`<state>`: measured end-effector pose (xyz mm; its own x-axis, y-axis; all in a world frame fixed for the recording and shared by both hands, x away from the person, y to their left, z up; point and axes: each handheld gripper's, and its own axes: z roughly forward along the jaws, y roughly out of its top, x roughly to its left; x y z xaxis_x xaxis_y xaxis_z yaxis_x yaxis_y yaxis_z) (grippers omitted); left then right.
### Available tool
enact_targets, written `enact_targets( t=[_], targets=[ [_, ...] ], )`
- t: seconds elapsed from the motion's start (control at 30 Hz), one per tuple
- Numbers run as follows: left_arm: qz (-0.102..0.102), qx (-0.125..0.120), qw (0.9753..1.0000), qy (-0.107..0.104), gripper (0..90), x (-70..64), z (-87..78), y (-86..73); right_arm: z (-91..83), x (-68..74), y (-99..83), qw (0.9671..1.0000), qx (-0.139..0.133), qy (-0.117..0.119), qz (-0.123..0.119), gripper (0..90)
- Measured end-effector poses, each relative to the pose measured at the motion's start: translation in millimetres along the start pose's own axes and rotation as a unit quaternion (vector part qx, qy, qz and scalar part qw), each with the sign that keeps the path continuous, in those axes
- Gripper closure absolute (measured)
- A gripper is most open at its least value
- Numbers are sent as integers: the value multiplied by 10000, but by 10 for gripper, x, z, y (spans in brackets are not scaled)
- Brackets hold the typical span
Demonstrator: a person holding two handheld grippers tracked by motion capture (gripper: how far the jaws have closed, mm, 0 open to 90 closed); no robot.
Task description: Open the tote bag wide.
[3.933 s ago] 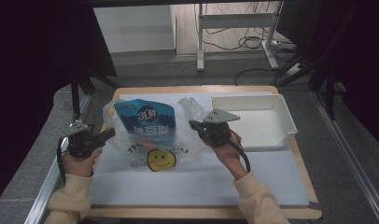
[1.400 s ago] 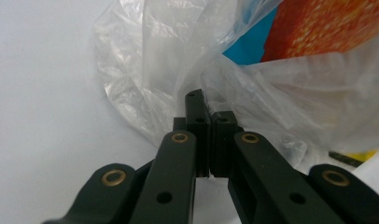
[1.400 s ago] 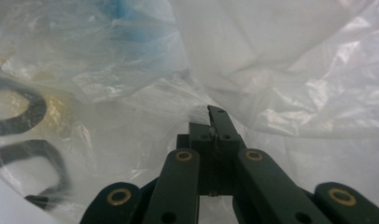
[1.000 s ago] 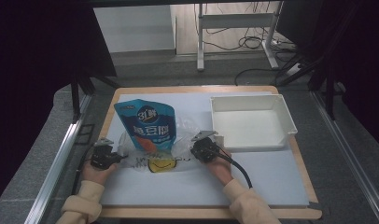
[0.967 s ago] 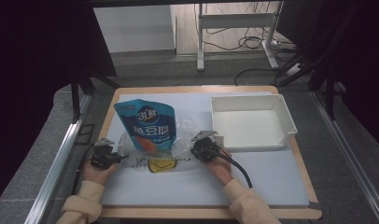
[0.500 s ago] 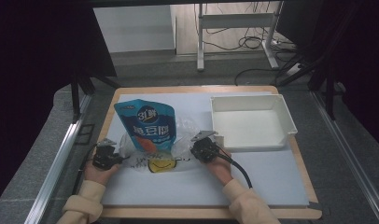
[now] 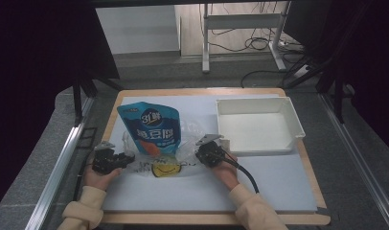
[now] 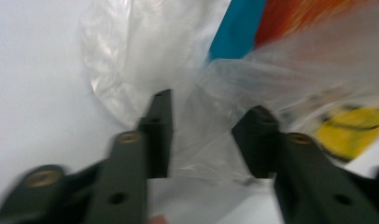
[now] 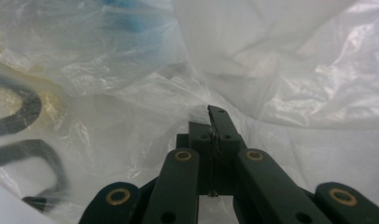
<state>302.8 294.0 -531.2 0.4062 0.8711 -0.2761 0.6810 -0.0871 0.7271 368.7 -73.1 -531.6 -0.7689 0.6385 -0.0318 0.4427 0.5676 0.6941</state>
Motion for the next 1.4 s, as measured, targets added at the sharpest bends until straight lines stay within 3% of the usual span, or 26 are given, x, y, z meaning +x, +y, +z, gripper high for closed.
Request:
enact_targets(
  t=[0.07,0.13,0.2,0.4,0.67,0.73,0.87,0.97,1.0,1.07,1.13,1.4],
  targets=[
    [-75,-111,9999,-90,445,-22,-75,28,0,3,0,10000,1,-12,-14,884],
    [-24,-191,9998,-39,327,-59,-135,47,-1,4,1,10000,2,-17,-36,882],
    [52,-358,9993,4,288,-110,-244,76,-1,3,0,10000,2,-15,-39,882],
    [191,-666,9975,118,264,-179,-479,189,-1,2,1,10000,4,-14,-55,880],
    [309,-1057,9936,252,277,-282,-752,459,0,2,0,10000,2,-18,-53,878],
    [389,-1040,9934,280,321,-298,-783,575,1,4,0,10000,0,-25,-49,876],
    [404,-887,9949,274,380,-289,-715,645,1,4,-1,10000,-2,-24,-48,876],
    [407,-778,9957,284,427,-265,-646,662,2,0,-2,10000,-14,-19,-49,876],
    [398,-743,9961,270,512,-244,-597,668,2,1,-3,10000,-14,-21,-45,876],
    [398,-700,9964,266,548,-229,-570,670,2,2,-3,10000,-14,-23,-48,876],
    [405,-625,9970,217,668,-211,-533,668,2,5,-3,10000,-16,-29,-55,875],
    [351,-328,9987,147,819,-115,-338,650,2,9,-4,9999,-17,-50,-85,875]
  ],
)
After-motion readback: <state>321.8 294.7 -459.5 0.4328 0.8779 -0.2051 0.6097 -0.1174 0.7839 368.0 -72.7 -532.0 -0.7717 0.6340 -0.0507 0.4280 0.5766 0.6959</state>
